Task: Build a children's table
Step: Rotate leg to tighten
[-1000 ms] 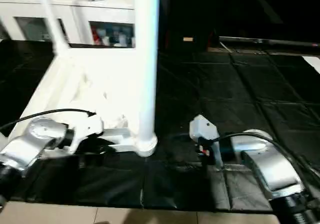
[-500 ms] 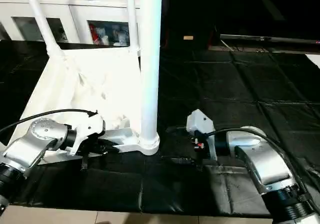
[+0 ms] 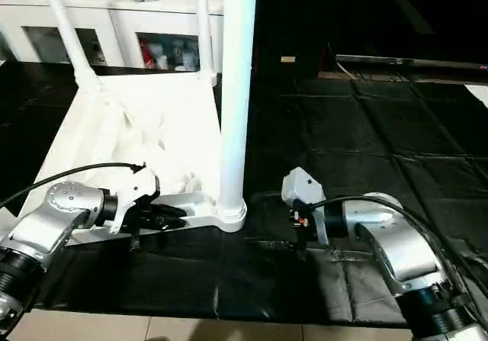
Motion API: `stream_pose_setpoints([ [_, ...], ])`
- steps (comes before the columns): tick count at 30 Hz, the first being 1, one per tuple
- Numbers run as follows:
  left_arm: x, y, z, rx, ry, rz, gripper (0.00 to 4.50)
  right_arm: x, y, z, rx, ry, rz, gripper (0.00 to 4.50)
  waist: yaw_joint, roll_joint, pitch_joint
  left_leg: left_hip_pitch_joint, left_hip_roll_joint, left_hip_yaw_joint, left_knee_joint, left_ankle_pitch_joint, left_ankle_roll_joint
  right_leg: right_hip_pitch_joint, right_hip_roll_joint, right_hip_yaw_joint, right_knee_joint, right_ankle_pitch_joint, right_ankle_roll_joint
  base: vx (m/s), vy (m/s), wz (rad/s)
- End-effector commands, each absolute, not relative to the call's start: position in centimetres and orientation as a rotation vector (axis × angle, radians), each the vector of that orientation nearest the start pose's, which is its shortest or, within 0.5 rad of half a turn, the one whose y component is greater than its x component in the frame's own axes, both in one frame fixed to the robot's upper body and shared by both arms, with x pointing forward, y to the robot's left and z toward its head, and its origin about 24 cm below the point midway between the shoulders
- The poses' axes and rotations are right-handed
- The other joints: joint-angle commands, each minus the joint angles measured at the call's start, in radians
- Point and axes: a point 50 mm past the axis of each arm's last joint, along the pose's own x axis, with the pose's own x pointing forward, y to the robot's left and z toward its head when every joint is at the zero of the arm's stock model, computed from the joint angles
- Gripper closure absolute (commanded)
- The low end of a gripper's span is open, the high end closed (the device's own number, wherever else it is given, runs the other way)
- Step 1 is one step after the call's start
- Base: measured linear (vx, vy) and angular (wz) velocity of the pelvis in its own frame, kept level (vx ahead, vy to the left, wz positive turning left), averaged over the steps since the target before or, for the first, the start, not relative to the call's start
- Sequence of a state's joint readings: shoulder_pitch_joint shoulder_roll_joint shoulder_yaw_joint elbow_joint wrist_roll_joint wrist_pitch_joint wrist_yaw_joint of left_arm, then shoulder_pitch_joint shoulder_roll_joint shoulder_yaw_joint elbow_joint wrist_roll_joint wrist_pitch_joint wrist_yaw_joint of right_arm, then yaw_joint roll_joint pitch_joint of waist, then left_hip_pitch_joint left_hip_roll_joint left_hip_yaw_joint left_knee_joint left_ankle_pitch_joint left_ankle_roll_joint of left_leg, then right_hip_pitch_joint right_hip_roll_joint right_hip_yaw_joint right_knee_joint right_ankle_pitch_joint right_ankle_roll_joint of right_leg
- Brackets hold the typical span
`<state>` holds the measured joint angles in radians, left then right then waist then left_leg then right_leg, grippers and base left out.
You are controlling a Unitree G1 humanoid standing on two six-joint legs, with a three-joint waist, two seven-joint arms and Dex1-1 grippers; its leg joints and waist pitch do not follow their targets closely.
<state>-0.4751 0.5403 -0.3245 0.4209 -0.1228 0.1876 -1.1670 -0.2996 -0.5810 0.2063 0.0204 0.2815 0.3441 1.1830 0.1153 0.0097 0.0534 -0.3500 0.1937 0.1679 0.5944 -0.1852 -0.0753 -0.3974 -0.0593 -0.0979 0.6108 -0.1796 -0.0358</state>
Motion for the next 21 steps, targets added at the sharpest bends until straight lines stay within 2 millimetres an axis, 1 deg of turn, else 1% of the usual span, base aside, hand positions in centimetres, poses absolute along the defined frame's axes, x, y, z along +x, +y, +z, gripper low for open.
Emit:
stream_pose_setpoints([
  [1, 30.1, 17.4, 5.5, 0.380, 0.491, -1.232, 4.19, 26.8, -16.1, 8.6, -0.253, 0.334, 1.326, 0.00, 0.005, -0.001, -0.062, 0.003, 0.030, -0.012, -0.064, -0.219, 0.044, 0.050, -0.084, 0.052, -0.106, -0.437, -0.071, 0.000, 0.000, 0.00],
  [3, 30.1, 17.4, 5.3, 0.398, 0.505, -1.234, 4.40, 26.9, -16.1, 8.6, -0.256, 0.332, 1.322, 0.00, 0.003, -0.001, -0.062, 0.003, 0.030, -0.013, -0.064, -0.223, 0.042, 0.051, -0.084, 0.052, -0.105, -0.435, -0.071, 0.000, 0.000, 0.00],
  [6, 30.2, 17.5, 5.1, 0.434, 0.514, -1.233, 4.40, 26.9, -16.1, 8.6, -0.257, 0.329, 1.317, 0.00, 0.003, -0.002, -0.064, 0.002, 0.030, -0.013, -0.065, -0.217, 0.043, 0.053, -0.084, 0.052, -0.104, -0.427, -0.069, 0.000, 0.000, 0.00],
  [8, 30.3, 17.4, 5.2, 0.436, 0.515, -1.249, 4.40, 27.0, -16.1, 8.6, -0.258, 0.327, 1.315, 0.00, 0.001, -0.002, -0.064, -0.001, 0.030, -0.013, -0.064, -0.209, 0.044, 0.054, -0.084, 0.052, -0.101, -0.411, -0.074, 0.000, 0.000, 0.00],
  [10, 30.3, 17.3, 5.3, 0.439, 0.517, -1.263, 4.40, 27.1, -16.1, 8.6, -0.258, 0.324, 1.309, 0.00, 0.001, -0.004, -0.065, 0.000, 0.030, -0.012, -0.063, -0.198, 0.045, 0.053, -0.084, 0.054, -0.100, -0.395, -0.080, 0.000, 0.000, 0.00],
  [13, 30.0, 17.2, 5.4, 0.461, 0.533, -1.317, 4.40, 27.5, -16.1, 8.6, -0.254, 0.311, 1.289, 0.00, 0.002, -0.002, -0.066, 0.000, 0.031, -0.012, -0.063, -0.191, 0.046, 0.053, -0.086, 0.055, -0.096, -0.379, -0.091, 0.000, 0.000, 0.00],
  [15, 29.6, 17.1, 5.5, 0.457, 0.546, -1.376, 4.40, 28.4, -16.0, 8.8, -0.247, 0.285, 1.254, 0.00, 0.001, -0.002, -0.068, -0.001, 0.033, -0.012, -0.063, -0.184, 0.045, 0.054, -0.087, 0.056, -0.091, -0.349, -0.104, 0.000, 0.000, 0.00],
  [16, 29.3, 17.1, 5.6, 0.451, 0.548, -1.403, 4.40, 28.6, -15.9, 8.8, -0.241, 0.280, 1.259, 0.00, -0.004, -0.004, -0.069, -0.004, 0.033, -0.012, -0.064, -0.177, 0.042, 0.056, -0.085, 0.055, -0.087, -0.328, -0.118, 0.000, 0.000, 0.00],
  [17, 29.2, 17.0, 5.6, 0.451, 0.549, -1.425, 4.40, 28.8, -15.9, 8.8, -0.239, 0.278, 1.270, 0.00, -0.005, -0.004, -0.068, 0.000, 0.033, -0.011, -0.062, -0.180, 0.042, 0.053, -0.086, 0.056, -0.087, -0.323, -0.126, 0.000, 0.000, 0.00],
  [18, 29.1, 17.0, 5.6, 0.461, 0.550, -1.446, 4.40, 28.9, -15.7, 8.7, -0.236, 0.282, 1.293, 0.00, -0.005, -0.002, -0.068, 0.000, 0.033, -0.010, -0.062, -0.176, 0.044, 0.054, -0.086, 0.057, -0.086, -0.315, -0.131, 0.000, 0.000, 0.00],
  [19, 29.0, 17.0, 5.6, 0.471, 0.552, -1.463, 4.40, 28.9, -15.5, 8.7, -0.233, 0.278, 1.323, 0.00, -0.002, -0.001, -0.069, 0.002, 0.035, -0.008, -0.061, -0.171, 0.047, 0.052, -0.085, 0.059, -0.084, -0.294, -0.141, 0.000, 0.000, 0.00],
  [20, 29.0, 17.0, 5.6, 0.478, 0.553, -1.471, 4.40, 28.9, -15.4, 8.7, -0.231, 0.275, 1.342, 0.00, 0.001, -0.001, -0.070, -0.001, 0.036, -0.008, -0.061, -0.166, 0.051, 0.055, -0.085, 0.059, -0.080, -0.271, -0.149, 0.000, 0.000, 0.00],
  [21, 29.0, 17.0, 5.6, 0.486, 0.553, -1.484, 4.40, 29.0, -15.1, 8.7, -0.225, 0.266, 1.362, 0.00, 0.002, 0.000, -0.070, 0.000, 0.037, -0.008, -0.060, -0.164, 0.052, 0.054, -0.085, 0.060, -0.078, -0.261, -0.154, 0.000, 0.000, 0.00],
])
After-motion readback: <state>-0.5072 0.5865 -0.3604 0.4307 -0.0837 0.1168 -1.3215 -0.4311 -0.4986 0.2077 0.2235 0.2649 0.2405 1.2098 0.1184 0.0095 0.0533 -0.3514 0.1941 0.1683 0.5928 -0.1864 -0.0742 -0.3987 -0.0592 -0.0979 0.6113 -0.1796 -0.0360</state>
